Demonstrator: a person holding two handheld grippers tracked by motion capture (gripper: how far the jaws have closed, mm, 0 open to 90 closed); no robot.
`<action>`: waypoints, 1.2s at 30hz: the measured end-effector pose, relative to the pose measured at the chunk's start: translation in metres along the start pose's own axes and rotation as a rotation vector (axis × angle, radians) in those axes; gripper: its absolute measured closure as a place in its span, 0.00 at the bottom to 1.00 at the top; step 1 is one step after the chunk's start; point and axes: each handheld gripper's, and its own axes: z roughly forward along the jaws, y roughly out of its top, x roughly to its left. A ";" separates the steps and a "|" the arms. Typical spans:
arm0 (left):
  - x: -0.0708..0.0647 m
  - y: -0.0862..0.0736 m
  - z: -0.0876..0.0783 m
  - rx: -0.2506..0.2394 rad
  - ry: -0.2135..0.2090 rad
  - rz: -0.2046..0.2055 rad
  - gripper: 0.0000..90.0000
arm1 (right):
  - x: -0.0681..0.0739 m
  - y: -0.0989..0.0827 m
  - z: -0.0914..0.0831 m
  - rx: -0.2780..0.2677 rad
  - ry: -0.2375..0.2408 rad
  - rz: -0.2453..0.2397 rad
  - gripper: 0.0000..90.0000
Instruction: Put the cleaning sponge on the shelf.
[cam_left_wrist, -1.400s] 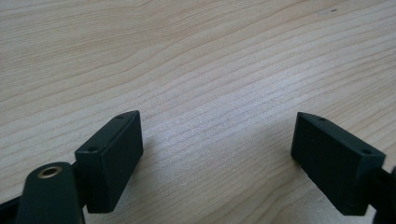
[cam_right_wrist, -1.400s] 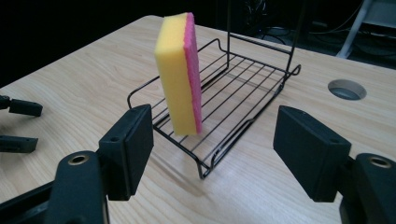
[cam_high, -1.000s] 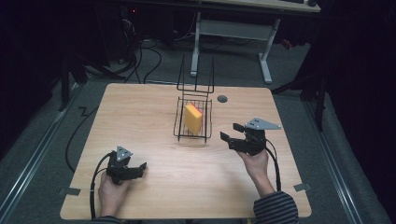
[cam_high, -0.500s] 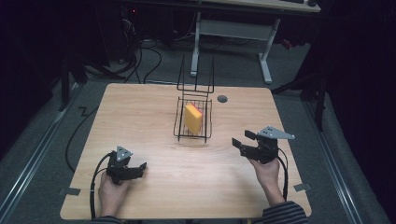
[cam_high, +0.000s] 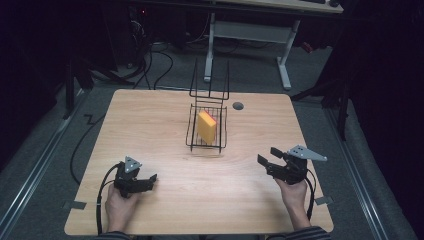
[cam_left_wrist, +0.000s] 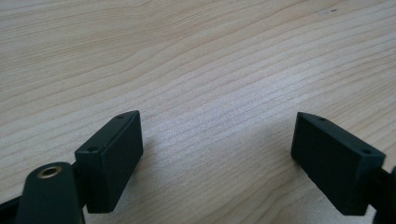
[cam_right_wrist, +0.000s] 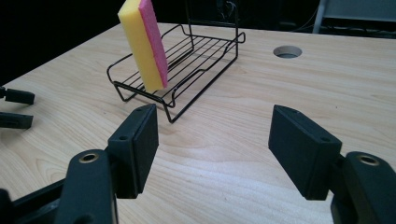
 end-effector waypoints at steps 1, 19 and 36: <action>0.000 0.000 0.000 0.000 0.000 0.000 0.19 | 0.000 -0.002 0.000 -0.002 0.000 0.000 0.37; 0.000 0.000 0.000 0.000 0.000 0.000 0.19 | -0.002 -0.042 0.011 0.062 -0.004 0.016 0.39; 0.000 0.000 0.000 0.000 0.000 0.000 0.19 | 0.000 -0.068 0.030 0.186 -0.077 -0.017 0.40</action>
